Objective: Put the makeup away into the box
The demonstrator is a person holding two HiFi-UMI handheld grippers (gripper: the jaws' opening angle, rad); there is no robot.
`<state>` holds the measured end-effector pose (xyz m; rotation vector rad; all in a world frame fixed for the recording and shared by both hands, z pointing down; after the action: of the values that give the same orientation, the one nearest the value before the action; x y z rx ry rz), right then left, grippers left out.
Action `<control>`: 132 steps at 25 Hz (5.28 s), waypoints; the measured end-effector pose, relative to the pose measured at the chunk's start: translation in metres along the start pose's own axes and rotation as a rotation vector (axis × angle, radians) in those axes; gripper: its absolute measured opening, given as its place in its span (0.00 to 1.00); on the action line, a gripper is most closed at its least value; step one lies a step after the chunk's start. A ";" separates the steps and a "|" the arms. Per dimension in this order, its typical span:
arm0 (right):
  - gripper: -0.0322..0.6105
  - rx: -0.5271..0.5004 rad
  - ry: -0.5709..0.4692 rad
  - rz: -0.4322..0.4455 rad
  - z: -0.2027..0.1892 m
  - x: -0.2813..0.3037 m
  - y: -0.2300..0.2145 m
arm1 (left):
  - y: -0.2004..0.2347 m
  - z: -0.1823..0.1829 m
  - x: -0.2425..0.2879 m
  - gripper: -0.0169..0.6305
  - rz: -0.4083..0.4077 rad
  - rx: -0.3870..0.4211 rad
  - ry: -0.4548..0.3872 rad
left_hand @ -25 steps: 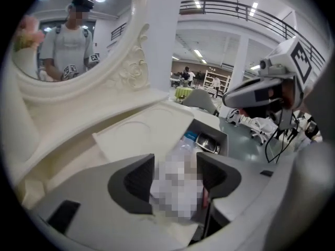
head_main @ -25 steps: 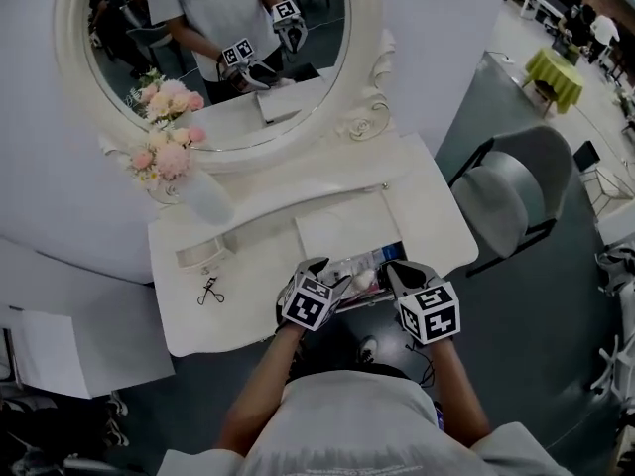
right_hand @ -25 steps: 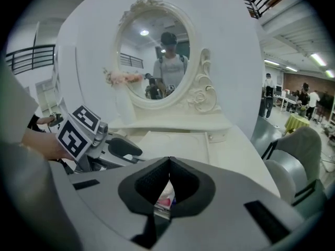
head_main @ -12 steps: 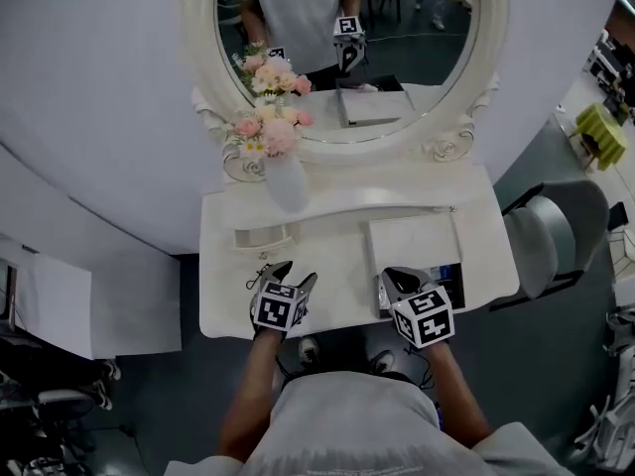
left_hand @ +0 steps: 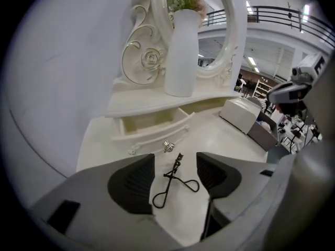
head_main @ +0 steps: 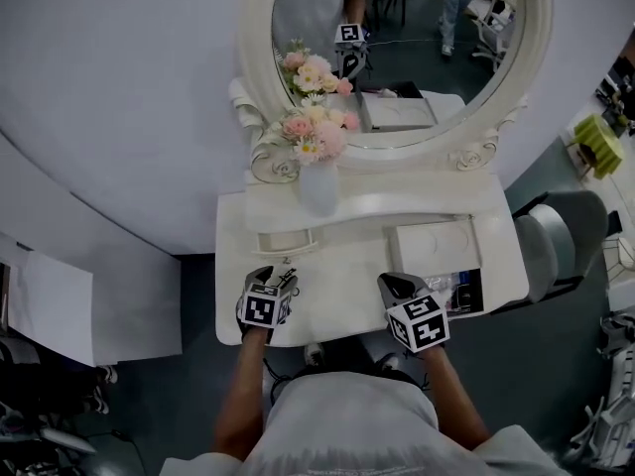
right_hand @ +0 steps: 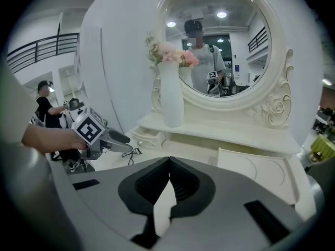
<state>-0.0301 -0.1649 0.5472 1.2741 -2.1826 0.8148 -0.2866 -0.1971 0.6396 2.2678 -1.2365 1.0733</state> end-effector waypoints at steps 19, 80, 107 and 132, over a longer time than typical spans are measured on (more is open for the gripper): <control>0.05 0.073 -0.016 -0.121 -0.009 -0.006 0.015 | -0.006 -0.013 0.030 0.16 -0.123 0.174 0.045; 0.05 0.209 -0.158 -0.223 -0.044 -0.142 -0.164 | -0.256 0.169 0.040 0.16 -0.378 0.374 -0.120; 0.05 -0.164 -0.494 0.037 0.159 -0.190 -0.026 | -0.120 0.285 -0.193 0.01 0.105 0.372 -0.683; 0.05 -0.278 -0.516 0.078 0.186 -0.191 0.008 | -0.108 0.298 -0.231 0.01 0.267 0.492 -0.707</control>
<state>0.0292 -0.1778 0.2873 1.3690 -2.6421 0.1986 -0.1392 -0.1852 0.2768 3.0926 -1.7221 0.7172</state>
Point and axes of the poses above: the fingertips, and each gripper's own axes: x forward along the fingers, y to its left, z out of its top, the point moved 4 cm from there along -x, backward along the fingers, and after that the axes turned 12 degrees about x, right-handed, at the moved point
